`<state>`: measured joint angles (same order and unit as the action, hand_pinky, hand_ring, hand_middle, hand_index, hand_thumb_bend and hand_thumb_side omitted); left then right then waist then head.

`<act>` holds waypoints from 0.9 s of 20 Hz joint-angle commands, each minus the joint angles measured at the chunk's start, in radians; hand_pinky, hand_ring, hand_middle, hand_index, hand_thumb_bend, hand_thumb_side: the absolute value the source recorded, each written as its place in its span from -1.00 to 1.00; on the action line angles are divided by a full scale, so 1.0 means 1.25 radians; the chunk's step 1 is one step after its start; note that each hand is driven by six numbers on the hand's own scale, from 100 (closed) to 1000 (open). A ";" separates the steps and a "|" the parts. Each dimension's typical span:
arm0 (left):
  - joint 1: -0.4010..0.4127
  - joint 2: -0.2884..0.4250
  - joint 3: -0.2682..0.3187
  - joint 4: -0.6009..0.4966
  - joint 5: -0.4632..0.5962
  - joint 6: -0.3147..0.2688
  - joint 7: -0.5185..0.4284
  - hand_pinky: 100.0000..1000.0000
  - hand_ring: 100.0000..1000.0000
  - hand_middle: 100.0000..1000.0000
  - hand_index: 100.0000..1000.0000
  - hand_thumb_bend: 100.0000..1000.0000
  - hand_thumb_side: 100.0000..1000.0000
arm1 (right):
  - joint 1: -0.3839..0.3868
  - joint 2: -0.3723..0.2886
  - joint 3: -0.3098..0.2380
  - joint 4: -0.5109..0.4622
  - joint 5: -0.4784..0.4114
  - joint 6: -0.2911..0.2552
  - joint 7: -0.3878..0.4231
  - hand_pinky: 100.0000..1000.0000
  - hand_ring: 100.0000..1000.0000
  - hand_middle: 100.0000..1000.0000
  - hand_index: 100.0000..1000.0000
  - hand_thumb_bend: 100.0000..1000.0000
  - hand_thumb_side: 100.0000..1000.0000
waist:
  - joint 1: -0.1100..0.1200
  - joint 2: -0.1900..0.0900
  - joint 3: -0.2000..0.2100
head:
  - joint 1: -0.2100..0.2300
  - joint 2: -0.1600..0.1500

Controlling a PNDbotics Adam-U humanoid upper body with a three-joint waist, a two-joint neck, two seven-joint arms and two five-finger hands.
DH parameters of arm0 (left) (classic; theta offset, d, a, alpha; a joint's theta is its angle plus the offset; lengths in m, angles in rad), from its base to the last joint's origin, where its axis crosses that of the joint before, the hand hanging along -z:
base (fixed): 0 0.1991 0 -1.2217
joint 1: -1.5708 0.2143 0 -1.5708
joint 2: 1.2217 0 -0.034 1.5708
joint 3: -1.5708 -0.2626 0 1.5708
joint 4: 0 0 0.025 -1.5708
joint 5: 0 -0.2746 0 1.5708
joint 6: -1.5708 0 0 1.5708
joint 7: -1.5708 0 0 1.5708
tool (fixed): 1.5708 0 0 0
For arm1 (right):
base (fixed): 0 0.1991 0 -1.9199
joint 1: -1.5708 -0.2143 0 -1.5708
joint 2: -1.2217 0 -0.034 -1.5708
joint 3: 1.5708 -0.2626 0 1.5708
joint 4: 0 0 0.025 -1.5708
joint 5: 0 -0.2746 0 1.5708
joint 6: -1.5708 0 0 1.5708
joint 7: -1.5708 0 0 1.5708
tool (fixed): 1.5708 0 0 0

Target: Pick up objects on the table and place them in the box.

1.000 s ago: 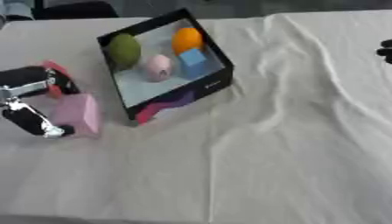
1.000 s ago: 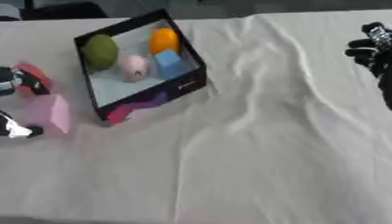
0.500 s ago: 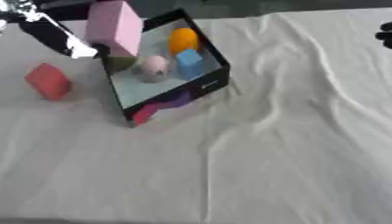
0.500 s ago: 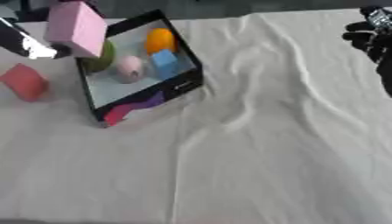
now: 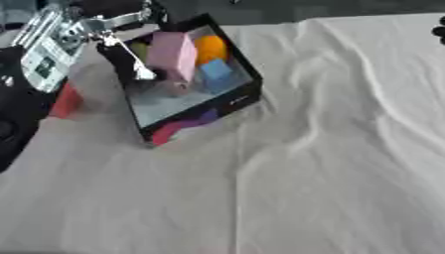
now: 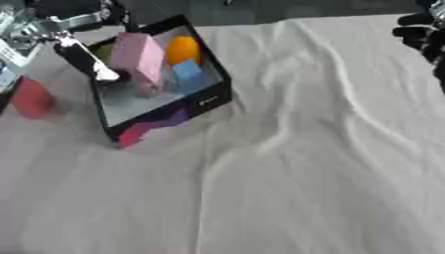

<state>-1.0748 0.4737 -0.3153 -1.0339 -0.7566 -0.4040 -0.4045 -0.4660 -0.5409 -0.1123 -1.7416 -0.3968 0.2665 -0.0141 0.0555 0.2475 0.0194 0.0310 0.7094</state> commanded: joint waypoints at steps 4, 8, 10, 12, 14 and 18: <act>-0.023 0.006 0.030 0.016 -0.047 -0.044 0.033 0.86 0.80 0.60 0.91 -0.01 -0.20 | -0.007 -0.012 -0.002 -0.017 -0.001 0.002 0.004 0.83 0.46 0.22 0.69 -1.00 0.15 | 0.003 -0.002 0.001 | 0.002 -0.011; -0.023 0.017 0.042 -0.002 -0.036 -0.053 0.038 0.88 0.81 0.62 1.00 -0.02 0.29 | -0.001 -0.014 -0.003 -0.018 -0.001 0.003 0.003 0.83 0.46 0.22 0.69 -1.00 0.15 | 0.001 -0.004 0.005 | -0.001 -0.010; -0.022 0.025 0.052 -0.014 -0.009 -0.051 0.033 0.88 0.78 0.59 0.95 -0.18 0.09 | 0.001 -0.015 -0.004 -0.017 0.000 0.004 0.002 0.83 0.46 0.22 0.69 -1.00 0.15 | 0.000 -0.005 0.008 | -0.004 -0.009; -0.018 0.047 0.063 -0.037 0.037 -0.038 0.035 0.85 0.74 0.54 0.80 -0.45 -0.25 | 0.005 -0.017 -0.006 -0.017 0.002 0.004 0.000 0.83 0.46 0.22 0.69 -1.00 0.14 | 0.000 -0.006 0.013 | -0.009 -0.006; -0.009 0.091 0.075 -0.065 0.097 -0.016 0.038 0.84 0.72 0.51 0.70 -0.53 -0.47 | 0.008 -0.022 -0.008 -0.019 0.002 0.002 -0.003 0.83 0.46 0.22 0.69 -1.00 0.14 | 0.001 -0.007 0.018 | -0.016 -0.005; 0.030 0.220 0.102 -0.102 0.208 -0.022 -0.021 0.84 0.76 0.60 0.75 -0.46 -0.41 | 0.018 -0.036 -0.012 -0.021 0.003 -0.002 -0.008 0.83 0.46 0.22 0.69 -1.00 0.13 | 0.005 -0.008 0.028 | -0.033 -0.004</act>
<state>-1.0239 0.6678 -0.2113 -1.1340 -0.5377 -0.4307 -0.4105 -0.4350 -0.5473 -0.1144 -1.7444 -0.3956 0.2663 -0.0204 0.0555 0.2475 0.0538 -0.0033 0.7096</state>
